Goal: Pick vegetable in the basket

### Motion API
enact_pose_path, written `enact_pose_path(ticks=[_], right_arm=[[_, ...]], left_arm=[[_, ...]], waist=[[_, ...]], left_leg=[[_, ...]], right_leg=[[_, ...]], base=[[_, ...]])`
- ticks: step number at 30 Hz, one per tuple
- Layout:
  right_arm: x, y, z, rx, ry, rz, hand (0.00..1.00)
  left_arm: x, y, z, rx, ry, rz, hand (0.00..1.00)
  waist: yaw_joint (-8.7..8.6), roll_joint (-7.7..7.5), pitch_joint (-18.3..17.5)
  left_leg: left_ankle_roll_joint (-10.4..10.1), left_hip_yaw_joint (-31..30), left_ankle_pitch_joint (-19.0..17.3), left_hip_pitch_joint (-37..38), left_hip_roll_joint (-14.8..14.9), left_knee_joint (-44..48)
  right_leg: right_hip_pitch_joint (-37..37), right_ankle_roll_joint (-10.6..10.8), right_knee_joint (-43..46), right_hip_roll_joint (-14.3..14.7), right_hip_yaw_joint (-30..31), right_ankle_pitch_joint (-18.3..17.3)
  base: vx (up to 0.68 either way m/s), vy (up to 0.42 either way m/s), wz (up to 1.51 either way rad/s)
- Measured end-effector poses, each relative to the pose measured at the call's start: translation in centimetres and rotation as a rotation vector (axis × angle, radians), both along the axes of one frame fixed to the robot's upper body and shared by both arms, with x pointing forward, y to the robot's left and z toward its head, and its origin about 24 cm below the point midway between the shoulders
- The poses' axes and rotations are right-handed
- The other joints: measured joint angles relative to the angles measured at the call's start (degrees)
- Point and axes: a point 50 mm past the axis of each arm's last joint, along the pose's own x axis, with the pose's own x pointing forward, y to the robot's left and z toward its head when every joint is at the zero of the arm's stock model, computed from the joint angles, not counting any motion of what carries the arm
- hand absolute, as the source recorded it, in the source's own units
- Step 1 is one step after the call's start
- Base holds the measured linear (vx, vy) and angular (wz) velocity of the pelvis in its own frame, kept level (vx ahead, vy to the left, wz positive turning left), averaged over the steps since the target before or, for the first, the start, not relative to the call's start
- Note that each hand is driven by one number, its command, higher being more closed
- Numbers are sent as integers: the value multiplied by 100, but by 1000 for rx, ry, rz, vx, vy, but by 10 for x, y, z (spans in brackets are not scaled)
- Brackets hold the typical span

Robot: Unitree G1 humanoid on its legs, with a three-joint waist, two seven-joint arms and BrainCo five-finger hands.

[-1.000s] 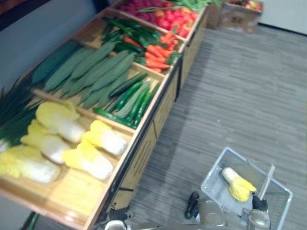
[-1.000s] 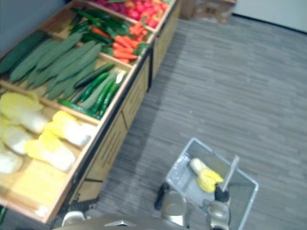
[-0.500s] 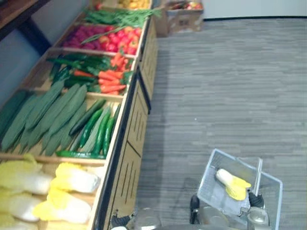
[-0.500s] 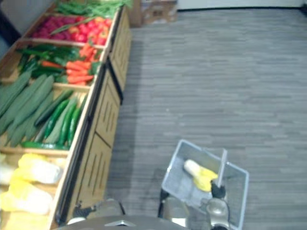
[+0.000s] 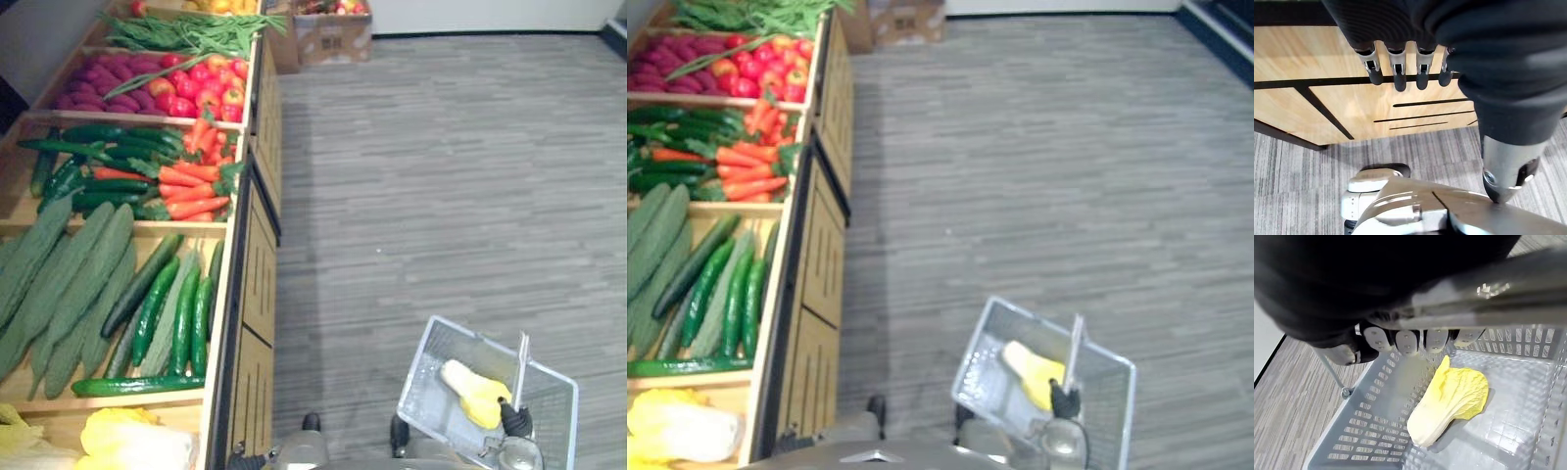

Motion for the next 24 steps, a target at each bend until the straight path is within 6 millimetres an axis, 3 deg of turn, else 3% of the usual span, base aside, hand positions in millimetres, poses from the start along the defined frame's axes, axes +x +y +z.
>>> enact_pose_path(ticks=[2, 4, 5, 8, 9, 10, 11, 12, 14, 17, 18, 19, 20, 22, 23, 24], right_arm=[[2, -1, 0, -1, 0, 3, 100], [3, -1, -1, 6, 4, -1, 100], [5, -3, -1, 6, 3, -9, 100], [18, -3, 4, -1, -31, -10, 100], [24, -4, 6, -2, -48, -11, 100], [26, -4, 6, -1, -49, -16, 100], [29, -7, 9, -10, -66, -26, 100], [33, -9, 11, -16, -80, -31, 100], [35, -11, 14, -23, -92, -32, 100], [37, -15, 16, -29, -108, -62, 100], [35, -17, 16, -30, -103, -81, 100], [31, -21, 16, -42, -101, -117, 100], [33, -22, 17, -42, -105, -127, 100], [34, -25, 19, -48, -116, -139, 100], [35, -26, 21, -54, -127, -151, 100], [33, -25, 20, -51, -120, -154, 100]], left_arm=[[2, -2, 0, 5, -4, -25, 0], [3, -2, 0, -3, -10, -39, 0], [4, -2, 1, -4, -10, -53, 0], [5, 4, 2, 15, -10, -87, 0], [4, 6, 3, 20, -15, -105, 0], [6, 11, 4, 31, -30, -113, 0], [7, 7, 4, 34, -27, -116, 0], [7, 7, 4, 51, -17, -124, 0], [14, 10, 5, 84, -27, -127, 0], [21, 8, 6, 83, -40, -123, 0], [25, 8, 6, 87, -47, -133, 0], [25, 6, 6, 87, -46, -135, 0], [29, 3, 6, 76, -54, -126, 0], [34, 3, 7, 82, -69, -123, 0], [37, 1, 7, 76, -78, -116, 0], [36, 4, 7, 83, -76, -109, 0]], waist=[[-3, 66, -33], [-1, 24, -11], [2, -71, 42], [-33, -134, 99], [-127, -218, 162], [-116, -321, 242], [-151, -220, 300], [-216, -222, 307], [-282, -206, 359], [-328, -135, 506], [-338, -129, 530], [-313, -90, 548], [-286, 20, 590], [-288, -12, 661], [-288, -32, 677], [-295, -142, 591]], left_leg=[[13, 68, 29, 136, -39, -44], [13, 190, 27, 281, -107, -42], [78, 248, -18, 392, -144, -34], [185, 504, -253, 687, -184, -7], [210, 535, -485, 876, -245, -3], [234, 637, -585, 1130, -287, -3], [255, 663, -645, 1319, -234, -37], [283, 665, -680, 1382, -206, -36], [237, 606, -728, 1348, -101, -8], [107, 501, -810, 1351, 149, -2], [4, 428, -896, 1376, 282, -1], [-94, 381, -993, 1460, 492, 2], [-140, 471, -990, 1460, 587, 67], [-172, 471, -778, 1601, 651, 164], [-374, 397, -633, 1684, 703, 239], [-377, 302, -630, 1646, 649, 306]], right_leg=[[-39, 36, 192, -16, 78, -162], [-152, 105, 627, -77, 155, -386], [-303, 193, 1145, -116, 164, -562], [-1083, 351, 3038, -172, 42, -734], [-1316, 365, 3824, -354, -218, -722], [-1393, 492, 4348, -607, -491, -647], [-1551, 747, 4807, -832, -848, -385], [-1650, 506, 4986, -929, -1060, -536], [-1843, 196, 4359, -960, -1256, -822], [-1904, 260, 3096, -911, -1184, -741], [-1913, 337, 2503, -952, -894, -655], [-1931, 403, 2413, -922, -916, -218], [-1863, 292, 2567, -799, -1074, -326], [-2043, 190, 3422, -831, -961, -657], [-2437, 225, 4291, -918, -846, -827], [-2486, 221, 4200, -954, -729, -918]], base=[[255, 36, -24], [169, 32, -28], [134, 25, -26], [100, 20, -22], [88, 34, -13], [94, 38, -20], [94, 40, -22], [57, 28, -12], [114, -9, 11], [209, -152, 27], [400, -364, 36], [424, -382, 30], [365, -319, 15], [257, -276, 13], [257, -381, 19], [246, -359, 27]])
